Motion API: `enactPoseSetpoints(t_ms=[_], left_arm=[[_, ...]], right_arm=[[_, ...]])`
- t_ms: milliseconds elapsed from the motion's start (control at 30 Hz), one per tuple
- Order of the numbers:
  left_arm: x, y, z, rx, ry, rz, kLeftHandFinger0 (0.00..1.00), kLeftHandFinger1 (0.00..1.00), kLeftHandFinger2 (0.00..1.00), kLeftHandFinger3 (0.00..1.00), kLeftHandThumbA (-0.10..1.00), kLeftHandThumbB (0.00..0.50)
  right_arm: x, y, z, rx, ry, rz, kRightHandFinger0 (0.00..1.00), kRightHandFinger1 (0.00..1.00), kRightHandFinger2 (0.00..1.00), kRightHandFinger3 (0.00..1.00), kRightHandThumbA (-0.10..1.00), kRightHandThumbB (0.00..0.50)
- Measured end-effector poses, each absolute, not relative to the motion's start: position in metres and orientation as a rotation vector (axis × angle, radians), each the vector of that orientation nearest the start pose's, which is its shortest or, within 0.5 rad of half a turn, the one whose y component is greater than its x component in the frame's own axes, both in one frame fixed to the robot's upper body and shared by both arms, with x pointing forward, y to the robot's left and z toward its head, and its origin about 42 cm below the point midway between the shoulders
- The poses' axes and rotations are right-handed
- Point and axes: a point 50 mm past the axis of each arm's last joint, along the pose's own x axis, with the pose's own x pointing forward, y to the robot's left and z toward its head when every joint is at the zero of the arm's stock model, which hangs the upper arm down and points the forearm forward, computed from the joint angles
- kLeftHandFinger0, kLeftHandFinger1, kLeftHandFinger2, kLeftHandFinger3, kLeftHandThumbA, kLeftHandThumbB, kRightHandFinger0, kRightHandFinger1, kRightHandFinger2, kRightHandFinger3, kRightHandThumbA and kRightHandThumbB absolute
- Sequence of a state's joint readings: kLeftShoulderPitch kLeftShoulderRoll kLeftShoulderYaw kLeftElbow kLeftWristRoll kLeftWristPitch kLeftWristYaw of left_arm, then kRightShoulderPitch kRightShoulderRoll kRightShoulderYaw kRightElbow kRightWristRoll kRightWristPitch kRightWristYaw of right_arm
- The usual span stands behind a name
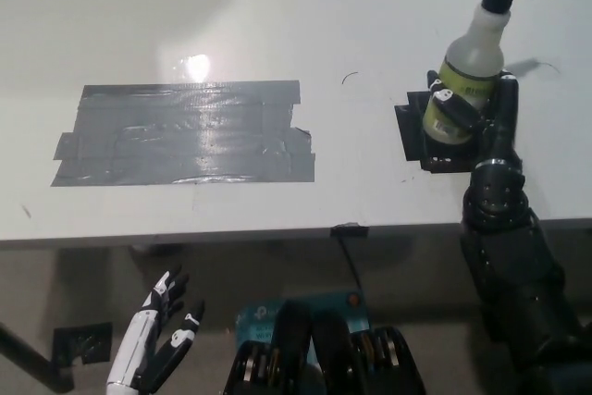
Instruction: A person hands a spray bottle to the robot which it grabs with its right hand and places on the black spot infront of it on the table
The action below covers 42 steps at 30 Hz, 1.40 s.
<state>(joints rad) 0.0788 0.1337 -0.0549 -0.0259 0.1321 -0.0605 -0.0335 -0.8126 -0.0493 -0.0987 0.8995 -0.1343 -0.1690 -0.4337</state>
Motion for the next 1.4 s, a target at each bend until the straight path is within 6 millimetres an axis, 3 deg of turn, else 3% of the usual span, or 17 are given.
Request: enactPoseSetpoints(t_ms=[100, 133, 167, 200, 233, 267, 500, 567, 967, 1133, 1200, 1300, 1400], left_arm=[[0.257, 0.241, 0.086, 0.261, -0.003, -0.086, 1.00, 1.00, 1.00, 1.00, 0.74, 0.054], [0.257, 0.241, 0.086, 0.261, -0.004, -0.086, 1.00, 1.00, 1.00, 1.00, 0.74, 0.059], [0.257, 0.241, 0.086, 0.261, -0.004, -0.086, 1.00, 1.00, 1.00, 1.00, 0.75, 0.067], [0.257, 0.241, 0.086, 0.260, -0.004, -0.086, 1.00, 1.00, 1.00, 1.00, 0.75, 0.067], [0.257, 0.241, 0.086, 0.260, -0.004, -0.086, 1.00, 1.00, 1.00, 1.00, 0.75, 0.066], [0.257, 0.241, 0.086, 0.259, -0.003, -0.086, 1.00, 1.00, 1.00, 1.00, 0.76, 0.067], [0.257, 0.241, 0.086, 0.259, -0.003, -0.086, 1.00, 1.00, 1.00, 1.00, 0.75, 0.064], [0.257, 0.241, 0.086, 0.259, -0.004, -0.084, 1.00, 1.00, 1.00, 1.00, 0.75, 0.053], [0.262, 0.241, 0.089, 0.259, -0.017, -0.084, 1.00, 1.00, 1.00, 1.00, 0.78, 0.067], [0.264, 0.241, 0.091, 0.258, -0.021, -0.084, 1.00, 1.00, 1.00, 1.00, 0.78, 0.080], [0.265, 0.241, 0.091, 0.258, -0.024, -0.084, 1.00, 1.00, 1.00, 1.00, 0.78, 0.076], [0.267, 0.241, 0.093, 0.256, -0.029, -0.083, 1.00, 1.00, 1.00, 1.00, 0.80, 0.078], [0.268, 0.241, 0.092, 0.255, -0.028, -0.082, 1.00, 1.00, 1.00, 1.00, 0.83, 0.100]], right_arm=[[0.511, -0.193, 0.179, -0.148, -0.110, -0.327, 0.00, 0.08, 0.32, 0.12, 0.40, 0.284], [0.511, -0.192, 0.177, -0.147, -0.110, -0.328, 0.03, 0.14, 0.38, 0.17, 0.45, 0.305], [0.509, -0.192, 0.176, -0.145, -0.112, -0.328, 0.69, 0.87, 1.00, 1.00, 0.55, 0.395], [0.508, -0.191, 0.173, -0.146, -0.118, -0.323, 1.00, 1.00, 1.00, 1.00, 0.59, 0.436], [0.506, -0.190, 0.171, -0.157, -0.125, -0.303, 1.00, 1.00, 1.00, 1.00, 0.62, 0.493], [0.504, -0.191, 0.170, -0.177, -0.133, -0.276, 1.00, 1.00, 1.00, 1.00, 0.63, 0.499], [0.498, -0.201, 0.160, -0.271, -0.126, -0.141, 1.00, 1.00, 1.00, 1.00, 0.71, 0.500], [0.493, -0.217, 0.150, -0.333, -0.102, -0.074, 1.00, 1.00, 1.00, 1.00, 0.72, 0.500], [0.470, -0.263, 0.152, -0.401, -0.098, 0.122, 1.00, 1.00, 1.00, 1.00, 0.60, 0.488], [0.458, -0.275, 0.151, -0.343, -0.077, 0.173, 1.00, 1.00, 1.00, 1.00, 0.63, 0.493], [0.452, -0.282, 0.151, -0.312, -0.069, 0.189, 1.00, 1.00, 1.00, 1.00, 0.67, 0.500], [0.440, -0.290, 0.156, -0.254, -0.088, 0.203, 1.00, 1.00, 1.00, 1.00, 0.84, 0.500], [0.418, -0.294, 0.157, -0.214, -0.113, 0.217, 1.00, 1.00, 1.00, 1.00, 0.88, 0.490]])
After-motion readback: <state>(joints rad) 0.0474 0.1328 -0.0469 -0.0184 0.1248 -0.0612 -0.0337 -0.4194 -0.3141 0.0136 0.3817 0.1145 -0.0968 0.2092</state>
